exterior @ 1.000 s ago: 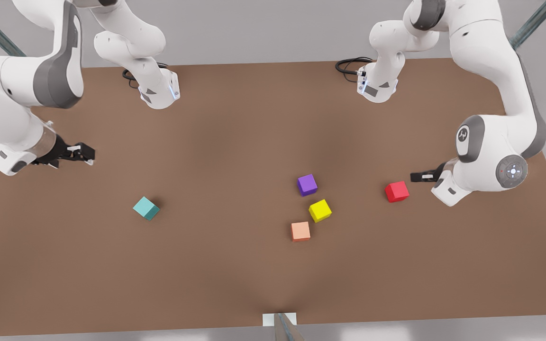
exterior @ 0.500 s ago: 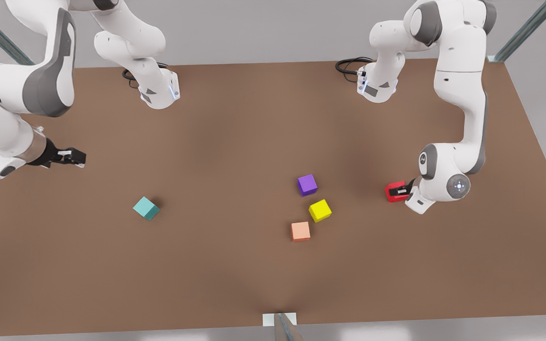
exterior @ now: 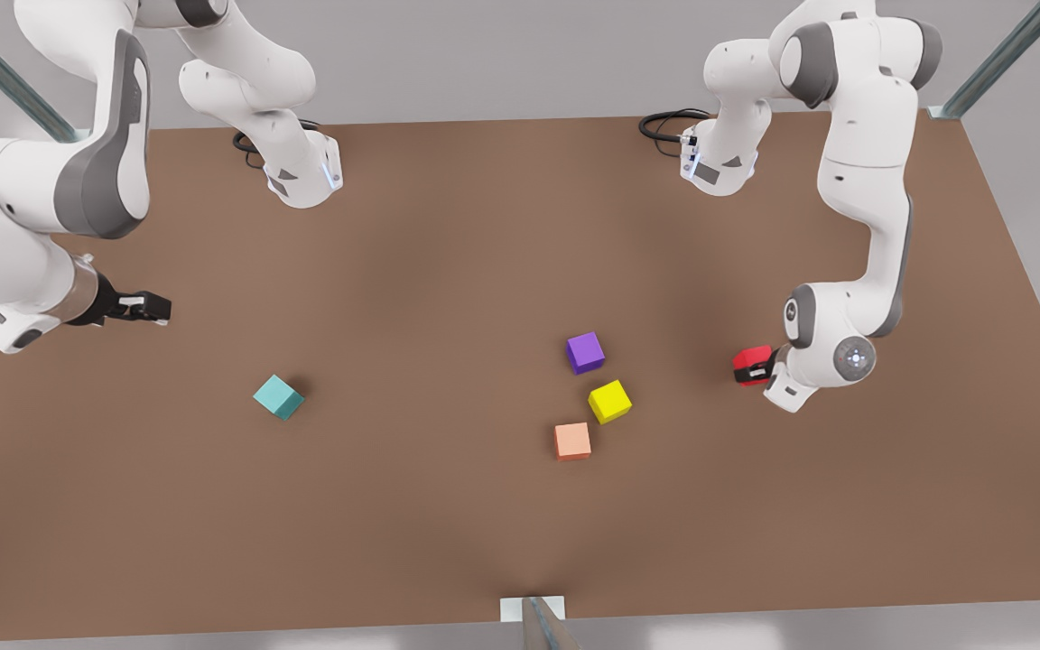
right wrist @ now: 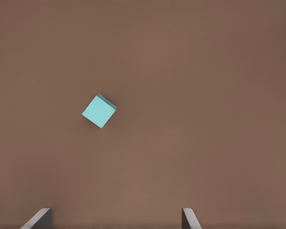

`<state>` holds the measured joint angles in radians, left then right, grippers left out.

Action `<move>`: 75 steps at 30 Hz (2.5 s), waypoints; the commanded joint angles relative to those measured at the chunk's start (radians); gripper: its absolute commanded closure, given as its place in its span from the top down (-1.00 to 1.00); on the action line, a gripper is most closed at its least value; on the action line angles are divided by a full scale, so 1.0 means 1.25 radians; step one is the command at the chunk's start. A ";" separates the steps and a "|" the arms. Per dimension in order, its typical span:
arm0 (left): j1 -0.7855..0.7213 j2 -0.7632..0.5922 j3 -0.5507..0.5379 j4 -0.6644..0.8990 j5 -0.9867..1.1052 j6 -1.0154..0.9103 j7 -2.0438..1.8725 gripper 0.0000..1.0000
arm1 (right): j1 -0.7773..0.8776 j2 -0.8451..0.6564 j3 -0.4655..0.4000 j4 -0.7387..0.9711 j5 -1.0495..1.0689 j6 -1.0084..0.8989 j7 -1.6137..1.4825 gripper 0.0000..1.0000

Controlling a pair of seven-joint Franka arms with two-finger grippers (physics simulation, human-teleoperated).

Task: Pick up red wooden cube and pass to hand red wooden cube and place in blue wooden cube

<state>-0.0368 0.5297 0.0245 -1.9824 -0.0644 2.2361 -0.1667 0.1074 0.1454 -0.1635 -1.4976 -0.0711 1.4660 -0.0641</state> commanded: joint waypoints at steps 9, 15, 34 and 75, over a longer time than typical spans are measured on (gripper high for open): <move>0.000 0.008 0.000 -0.027 0.001 0.054 -0.024 0.52 | 0.000 0.013 -0.001 -0.001 0.000 -0.002 0.007 1.00; -0.004 0.024 -0.040 0.163 0.001 -0.175 -0.029 0.44 | 0.000 0.019 0.001 0.003 -0.018 -0.016 0.008 1.00; -0.018 0.373 -0.587 0.735 -0.498 -0.126 0.056 0.41 | 0.130 0.437 0.107 0.122 1.073 0.238 -1.182 1.00; -0.001 0.382 -0.587 0.710 -0.595 -0.127 0.175 0.42 | 0.200 0.415 0.174 -0.077 1.436 0.391 -1.986 1.00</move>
<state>-0.0384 1.0097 -0.7079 -1.0951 -0.8057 2.0780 0.0163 0.3578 0.6657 0.0536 -1.5949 1.7202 1.9491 -2.3479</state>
